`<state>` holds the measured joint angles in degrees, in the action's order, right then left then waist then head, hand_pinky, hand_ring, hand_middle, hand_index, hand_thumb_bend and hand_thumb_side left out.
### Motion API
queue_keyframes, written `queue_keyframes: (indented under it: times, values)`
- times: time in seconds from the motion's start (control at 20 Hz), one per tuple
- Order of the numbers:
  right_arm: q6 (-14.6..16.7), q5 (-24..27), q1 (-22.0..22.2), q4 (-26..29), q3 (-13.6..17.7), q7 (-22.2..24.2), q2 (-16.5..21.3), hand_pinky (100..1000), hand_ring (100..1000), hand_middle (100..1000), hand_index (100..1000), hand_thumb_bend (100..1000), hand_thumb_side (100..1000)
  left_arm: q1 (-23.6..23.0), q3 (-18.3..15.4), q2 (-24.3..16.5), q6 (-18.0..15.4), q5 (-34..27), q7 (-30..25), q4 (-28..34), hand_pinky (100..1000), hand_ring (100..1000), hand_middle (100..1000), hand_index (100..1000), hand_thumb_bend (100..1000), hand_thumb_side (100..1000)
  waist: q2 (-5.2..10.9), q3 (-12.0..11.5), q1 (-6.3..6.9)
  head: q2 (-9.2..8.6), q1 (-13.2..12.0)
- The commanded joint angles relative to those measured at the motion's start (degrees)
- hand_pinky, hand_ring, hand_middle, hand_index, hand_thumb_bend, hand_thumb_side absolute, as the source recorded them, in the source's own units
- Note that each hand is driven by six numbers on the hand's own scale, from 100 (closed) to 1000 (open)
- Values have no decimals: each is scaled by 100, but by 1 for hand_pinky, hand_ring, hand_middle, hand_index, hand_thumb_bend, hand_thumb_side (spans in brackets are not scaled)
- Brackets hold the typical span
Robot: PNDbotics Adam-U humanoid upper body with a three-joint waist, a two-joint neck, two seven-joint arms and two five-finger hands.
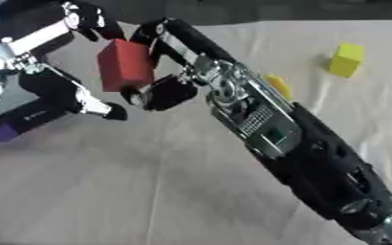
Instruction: Pick up the objects with one hand, pass them to the other hand, and then place them into the box on the other side of the table.
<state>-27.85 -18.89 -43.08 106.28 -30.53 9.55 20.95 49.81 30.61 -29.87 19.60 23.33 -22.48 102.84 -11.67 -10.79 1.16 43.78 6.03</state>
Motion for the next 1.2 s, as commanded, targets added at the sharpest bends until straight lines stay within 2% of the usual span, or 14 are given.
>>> queue_keyframes:
  times: [0.05, 0.35, 0.45, 0.85, 1.2]
  values:
    - [-22, -9, -133, 86, -2, -46, -28, 795, 581, 552, 589, 368, 100, 108, -11, 6, 30, 62, 68, -12, 778, 768, 726, 724, 774, 278, 213, -9, 80, 33, -10]
    - [30, -71, -122, 62, -23, -15, -31, 795, 581, 552, 589, 374, 100, 74, -28, 25, 164, -28, 272, 20, 773, 759, 715, 715, 705, 327, 209, -15, 78, 33, -32]
    - [54, -102, -119, 58, -29, 8, -24, 795, 581, 553, 589, 375, 100, 57, -43, 2, 199, -101, 285, 92, 774, 762, 718, 719, 716, 335, 208, -17, 80, 33, -43]
    - [108, -245, -77, -39, -16, 26, 14, 794, 581, 552, 588, 380, 100, -96, -248, -231, 318, -294, 61, 660, 781, 771, 731, 728, 744, 317, 203, -27, 80, 33, -49]
    - [120, -218, -80, -40, -9, -6, -19, 794, 580, 552, 588, 379, 100, -89, -247, -203, 452, -280, -22, 779, 765, 744, 694, 702, 681, 259, 205, -22, 66, 33, -73]
